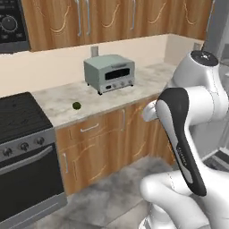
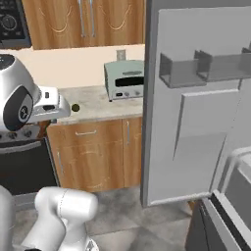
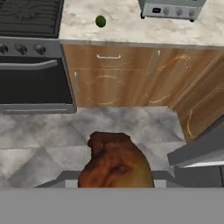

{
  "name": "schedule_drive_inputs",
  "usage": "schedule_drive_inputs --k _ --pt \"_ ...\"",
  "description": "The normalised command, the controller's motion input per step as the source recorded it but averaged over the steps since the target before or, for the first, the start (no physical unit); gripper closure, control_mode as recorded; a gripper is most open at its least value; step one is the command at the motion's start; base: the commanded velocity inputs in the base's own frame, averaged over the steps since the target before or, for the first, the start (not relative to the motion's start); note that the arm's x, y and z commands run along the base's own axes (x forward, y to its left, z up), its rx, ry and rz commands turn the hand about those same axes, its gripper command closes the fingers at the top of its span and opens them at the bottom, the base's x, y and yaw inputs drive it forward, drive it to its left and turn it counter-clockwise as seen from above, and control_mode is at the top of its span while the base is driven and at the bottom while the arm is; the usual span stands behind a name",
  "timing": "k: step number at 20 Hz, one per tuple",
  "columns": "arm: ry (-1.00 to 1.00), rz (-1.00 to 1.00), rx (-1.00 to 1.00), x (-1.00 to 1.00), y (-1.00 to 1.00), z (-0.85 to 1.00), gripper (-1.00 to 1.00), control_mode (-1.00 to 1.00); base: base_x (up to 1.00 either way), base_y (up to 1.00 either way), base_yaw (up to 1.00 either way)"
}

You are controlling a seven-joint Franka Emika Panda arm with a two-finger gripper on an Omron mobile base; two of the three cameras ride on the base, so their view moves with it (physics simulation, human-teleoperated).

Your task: Open the fridge, remove the peach, lime, and chicken drumstick, and place them on any counter.

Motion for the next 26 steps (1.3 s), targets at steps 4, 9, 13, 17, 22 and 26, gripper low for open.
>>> schedule_drive_inputs --k 4,9,13,17,22,26 --pt "0.00 0.00 0.00 0.00 0.00 0.00 1.00 1.00 0.98 0.21 0.67" --pt "0.00 0.00 0.00 0.00 0.00 0.00 1.00 1.00 1.00 0.07 0.52" --pt "0.00 0.00 0.00 0.00 0.00 0.00 1.00 1.00 1.00 -0.06 0.21" --pt "0.00 0.00 0.00 0.00 0.00 0.00 1.00 1.00 0.82 -0.20 0.11" --pt "0.00 0.00 0.00 0.00 0.00 0.00 1.00 1.00 0.39 -0.05 0.01" --pt "0.00 0.00 0.00 0.00 0.00 0.00 1.00 1.00 0.00 -0.02 0.00"
